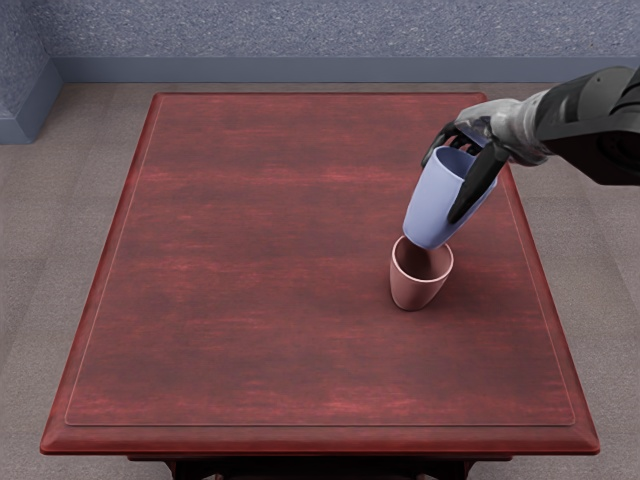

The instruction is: Pick up cup and place in cup with right hand

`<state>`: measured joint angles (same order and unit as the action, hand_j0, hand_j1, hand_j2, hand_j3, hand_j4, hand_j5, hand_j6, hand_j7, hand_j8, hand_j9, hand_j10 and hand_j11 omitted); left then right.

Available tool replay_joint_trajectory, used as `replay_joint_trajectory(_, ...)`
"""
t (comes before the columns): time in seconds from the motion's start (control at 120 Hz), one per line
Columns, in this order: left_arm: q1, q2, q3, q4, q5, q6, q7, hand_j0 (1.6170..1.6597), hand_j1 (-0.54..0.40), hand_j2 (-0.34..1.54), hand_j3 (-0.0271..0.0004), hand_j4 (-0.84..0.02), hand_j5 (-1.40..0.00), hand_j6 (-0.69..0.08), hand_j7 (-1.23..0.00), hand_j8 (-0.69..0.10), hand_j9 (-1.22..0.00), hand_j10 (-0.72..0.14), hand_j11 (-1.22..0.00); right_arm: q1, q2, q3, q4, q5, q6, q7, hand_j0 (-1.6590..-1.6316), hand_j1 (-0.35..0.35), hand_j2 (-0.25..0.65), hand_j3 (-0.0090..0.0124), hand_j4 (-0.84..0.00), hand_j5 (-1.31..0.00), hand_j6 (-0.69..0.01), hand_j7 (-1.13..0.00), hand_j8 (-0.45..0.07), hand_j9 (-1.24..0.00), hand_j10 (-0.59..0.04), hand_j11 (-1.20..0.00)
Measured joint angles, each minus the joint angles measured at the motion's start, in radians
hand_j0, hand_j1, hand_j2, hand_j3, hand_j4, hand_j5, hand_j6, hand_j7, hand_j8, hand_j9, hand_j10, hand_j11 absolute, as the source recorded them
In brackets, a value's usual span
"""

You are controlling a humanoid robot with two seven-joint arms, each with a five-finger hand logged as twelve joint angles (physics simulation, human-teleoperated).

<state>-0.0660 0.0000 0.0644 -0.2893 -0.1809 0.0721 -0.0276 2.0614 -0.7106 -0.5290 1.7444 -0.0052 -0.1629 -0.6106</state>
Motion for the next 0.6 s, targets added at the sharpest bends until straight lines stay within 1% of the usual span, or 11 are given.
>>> replay_joint_trajectory(0.242, 0.0, 0.0, 0.0, 0.0, 0.0, 0.0, 0.0, 1.6581, 0.344, 0.0, -0.0001, -0.004, -0.01, -0.004, -0.01, -0.004, -0.01, -0.004, -0.01, -0.006, -0.01, -0.001, 0.001, 0.004, 0.035, 0.0, -1.6522, 0.176, 0.117, 0.0026, -0.226, -1.15, -0.107, -0.96, -0.022, -1.05, -0.208, -1.07)
replay_joint_trajectory(0.525, 0.0, 0.0, 0.0, 0.0, 0.0, 0.0, 0.0, 1.6581, 0.344, 0.0, -0.0001, -0.004, -0.01, -0.004, -0.01, -0.004, -0.01, -0.004, -0.01, -0.015, -0.001, -0.002, 0.001, 0.004, 0.049, 0.0, -1.6521, 0.176, 0.117, 0.0026, -0.227, -1.15, -0.108, -0.96, -0.023, -1.04, -0.21, -1.07)
replay_joint_trajectory(0.558, 0.0, 0.0, 0.0, 0.0, 0.0, 0.0, 0.0, 1.6581, 0.344, 0.0, -0.0001, -0.004, -0.01, -0.004, -0.01, -0.004, -0.01, -0.004, -0.01, -0.017, 0.0, -0.002, 0.001, 0.004, 0.049, 0.0, -1.6522, 0.173, 0.105, 0.0026, -0.228, -1.14, -0.108, -0.95, -0.025, -1.04, -0.21, -1.06)
replay_joint_trajectory(0.575, 0.0, 0.0, 0.0, 0.0, 0.0, 0.0, 0.0, 1.6581, 0.344, 0.0, -0.0001, -0.004, -0.01, -0.004, -0.01, -0.004, -0.01, -0.004, -0.01, -0.017, 0.0, -0.002, 0.001, 0.004, 0.049, 0.0, -1.6521, 0.165, 0.08, 0.0024, -0.232, -1.13, -0.111, -0.94, -0.028, -1.02, -0.211, -1.05)
replay_joint_trajectory(0.592, 0.0, 0.0, 0.0, 0.0, 0.0, 0.0, 0.0, 1.6581, 0.344, 0.0, -0.0001, -0.004, -0.01, -0.004, -0.01, -0.004, -0.01, -0.004, -0.01, -0.018, 0.0, -0.003, 0.001, 0.004, 0.049, 0.0, -1.6522, 0.157, 0.076, 0.002, -0.238, -1.11, -0.115, -0.92, -0.034, -1.0, -0.213, -1.03)
replay_joint_trajectory(0.6, 0.0, 0.0, 0.0, 0.0, 0.0, 0.0, 0.0, 1.6581, 0.344, 0.0, -0.0001, -0.004, -0.01, -0.004, -0.01, -0.004, -0.01, -0.004, -0.01, -0.018, 0.0, -0.003, 0.0, 0.004, 0.048, 0.0, -1.6522, 0.15, 0.069, 0.0007, -0.244, -1.08, -0.122, -0.9, -0.037, -0.98, -0.217, -1.01)
